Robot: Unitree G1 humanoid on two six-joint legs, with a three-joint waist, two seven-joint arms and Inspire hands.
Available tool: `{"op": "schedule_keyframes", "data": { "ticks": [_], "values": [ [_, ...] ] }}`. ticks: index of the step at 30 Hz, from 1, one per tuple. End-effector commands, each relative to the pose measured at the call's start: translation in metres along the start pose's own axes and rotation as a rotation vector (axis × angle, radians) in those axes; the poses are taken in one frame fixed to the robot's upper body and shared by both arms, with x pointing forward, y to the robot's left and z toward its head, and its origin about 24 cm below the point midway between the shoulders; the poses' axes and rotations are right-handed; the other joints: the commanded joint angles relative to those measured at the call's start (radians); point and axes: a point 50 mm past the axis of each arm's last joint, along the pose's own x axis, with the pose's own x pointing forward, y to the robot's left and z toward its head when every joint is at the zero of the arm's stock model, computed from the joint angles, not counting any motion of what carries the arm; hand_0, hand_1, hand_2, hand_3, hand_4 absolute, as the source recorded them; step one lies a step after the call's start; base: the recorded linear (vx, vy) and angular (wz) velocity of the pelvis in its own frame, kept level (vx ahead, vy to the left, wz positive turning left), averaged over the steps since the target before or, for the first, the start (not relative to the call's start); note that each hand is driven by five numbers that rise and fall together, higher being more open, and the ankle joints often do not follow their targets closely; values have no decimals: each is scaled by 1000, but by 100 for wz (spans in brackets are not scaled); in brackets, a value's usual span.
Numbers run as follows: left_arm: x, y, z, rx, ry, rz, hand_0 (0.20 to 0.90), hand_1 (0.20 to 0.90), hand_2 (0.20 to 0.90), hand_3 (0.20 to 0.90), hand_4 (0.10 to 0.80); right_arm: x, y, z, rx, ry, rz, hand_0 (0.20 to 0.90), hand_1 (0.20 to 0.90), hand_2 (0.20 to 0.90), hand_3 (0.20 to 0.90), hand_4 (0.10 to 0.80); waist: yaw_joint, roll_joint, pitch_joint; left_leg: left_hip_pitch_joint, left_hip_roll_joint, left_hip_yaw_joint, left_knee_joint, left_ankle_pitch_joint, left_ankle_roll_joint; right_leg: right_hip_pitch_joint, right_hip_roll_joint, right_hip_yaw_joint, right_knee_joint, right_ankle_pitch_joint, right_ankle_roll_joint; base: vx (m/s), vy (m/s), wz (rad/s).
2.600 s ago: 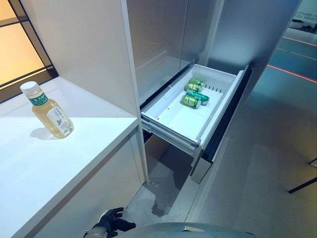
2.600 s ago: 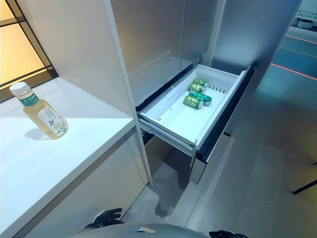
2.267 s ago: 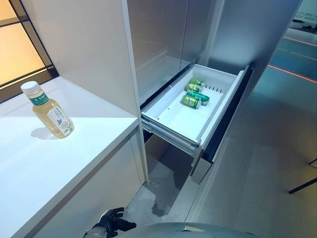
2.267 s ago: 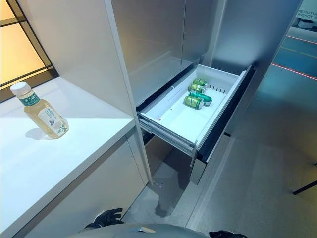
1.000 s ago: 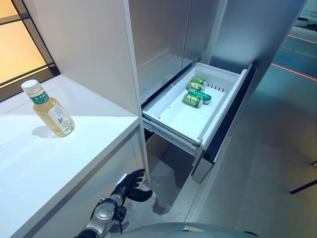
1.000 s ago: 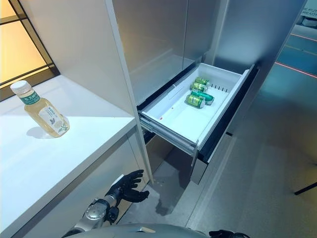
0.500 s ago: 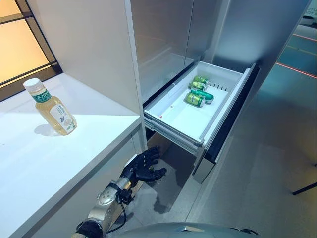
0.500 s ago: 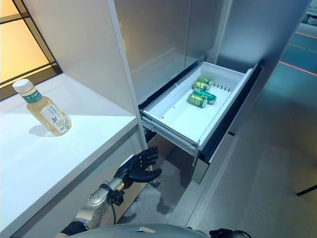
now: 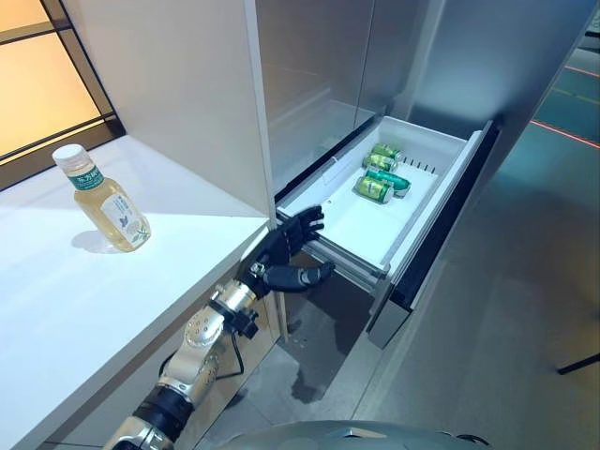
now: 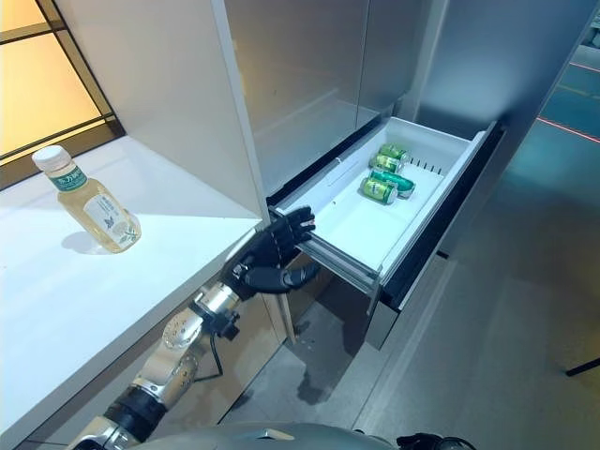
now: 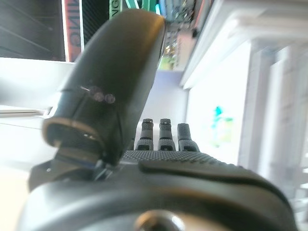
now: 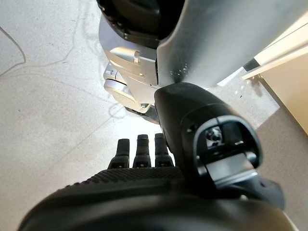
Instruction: Put drinks into fridge and close the fridge
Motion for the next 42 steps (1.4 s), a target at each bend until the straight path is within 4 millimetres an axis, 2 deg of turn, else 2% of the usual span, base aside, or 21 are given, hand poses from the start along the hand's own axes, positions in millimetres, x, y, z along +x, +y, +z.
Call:
{"op": "schedule_keyframes", "data": {
  "ticks": [1,8,22,26,28,35,42],
  "values": [
    [39,-2,93,77,-431,-41,900,900,900,900,800,5,31,19,-7,-69,93,900,900,900,900,800,18,-15,9,-24,-106,28,6,-62,106,5,21,0,51,-48,6,-5,-15,10],
    [38,3,150,85,-616,-1,900,900,900,900,800,6,40,10,11,-67,97,900,900,900,900,800,21,-18,0,-31,-110,8,6,-60,106,5,23,2,43,-46,5,1,-9,3],
    [33,20,229,185,-793,102,900,900,900,900,800,6,41,4,-4,-52,92,900,900,900,900,800,13,-6,-29,-42,-114,-5,6,-58,99,3,31,16,31,-53,-1,1,-1,1],
    [27,29,251,218,-850,188,900,900,900,900,800,6,38,4,-13,-47,87,900,900,900,900,800,13,-1,-36,-44,-115,-8,6,-57,95,3,34,21,29,-56,-4,0,0,0],
    [24,40,264,262,-859,283,900,900,900,900,800,6,36,4,-19,-39,83,900,900,900,900,800,13,3,-43,-45,-115,-9,6,-57,93,4,35,23,28,-59,-5,0,0,0],
    [15,72,287,320,-850,467,900,900,900,900,800,5,28,5,-15,-29,72,900,900,900,900,800,22,15,-54,-47,-117,-14,6,-54,87,6,35,21,26,-63,-6,8,2,0],
    [4,107,294,392,-724,624,900,900,900,900,800,4,21,3,-8,-19,62,900,900,900,900,800,30,28,-55,-49,-117,-12,6,-40,83,5,32,15,28,-57,-5,8,2,0]
  ]
}}
